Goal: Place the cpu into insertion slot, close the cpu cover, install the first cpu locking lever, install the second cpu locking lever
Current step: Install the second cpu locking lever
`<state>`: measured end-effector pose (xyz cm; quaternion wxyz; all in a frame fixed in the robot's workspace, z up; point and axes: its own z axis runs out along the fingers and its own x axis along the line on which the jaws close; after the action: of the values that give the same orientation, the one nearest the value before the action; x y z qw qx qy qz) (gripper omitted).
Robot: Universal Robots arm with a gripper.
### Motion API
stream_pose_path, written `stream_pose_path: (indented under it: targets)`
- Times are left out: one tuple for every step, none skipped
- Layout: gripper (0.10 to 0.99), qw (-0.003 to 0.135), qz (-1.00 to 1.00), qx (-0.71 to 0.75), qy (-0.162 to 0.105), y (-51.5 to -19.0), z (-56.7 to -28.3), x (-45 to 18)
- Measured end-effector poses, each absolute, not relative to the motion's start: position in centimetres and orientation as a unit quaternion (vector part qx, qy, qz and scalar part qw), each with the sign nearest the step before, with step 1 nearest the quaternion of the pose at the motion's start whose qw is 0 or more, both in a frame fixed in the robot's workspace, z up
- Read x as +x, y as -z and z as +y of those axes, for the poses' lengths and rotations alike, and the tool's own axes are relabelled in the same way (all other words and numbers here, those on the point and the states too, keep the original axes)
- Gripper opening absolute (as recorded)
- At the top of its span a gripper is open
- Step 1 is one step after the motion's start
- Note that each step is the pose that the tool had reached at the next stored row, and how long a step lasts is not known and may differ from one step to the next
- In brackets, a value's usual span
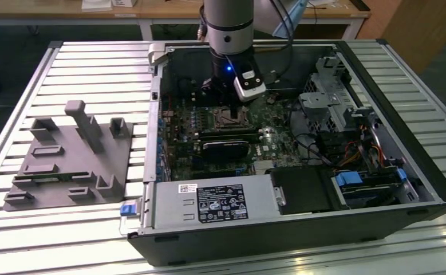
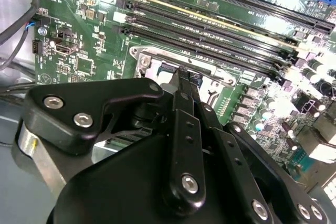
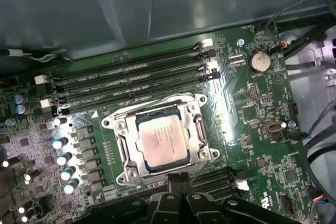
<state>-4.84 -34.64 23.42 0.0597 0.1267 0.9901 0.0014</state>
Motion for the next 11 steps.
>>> stream_pose_path:
  targets:
    - [0.106,0.060,0.990,0.127,-0.002,-23.4,-34.7,-4.8]
    - [0.106,0.060,0.990,0.127,-0.002,-23.4,-34.9,-4.8]
    - [0.106,0.060,0.990,0.127,-0.003,-23.4,-35.0,-4.8]
    - [0.106,0.060,0.990,0.127,-0.003,-23.4,-35.2,-4.8]
    - [0.106,0.059,0.990,0.127,-0.003,-23.4,-35.4,-4.8]
    - [0.106,0.059,0.990,0.127,-0.004,-23.4,-35.6,-4.8]
    - [0.106,0.059,0.990,0.127,-0.005,-23.4,-35.8,-4.8]
    - [0.106,0.059,0.990,0.127,-0.007,-23.4,-36.0,-4.8]
    - [0.106,0.059,0.990,0.127,-0.009,-23.4,-36.2,-4.8]
    - [0.106,0.058,0.990,0.127,-0.012,-23.3,-36.3,-4.8]
    - [0.106,0.058,0.990,0.127,-0.015,-23.3,-36.3,-4.8]
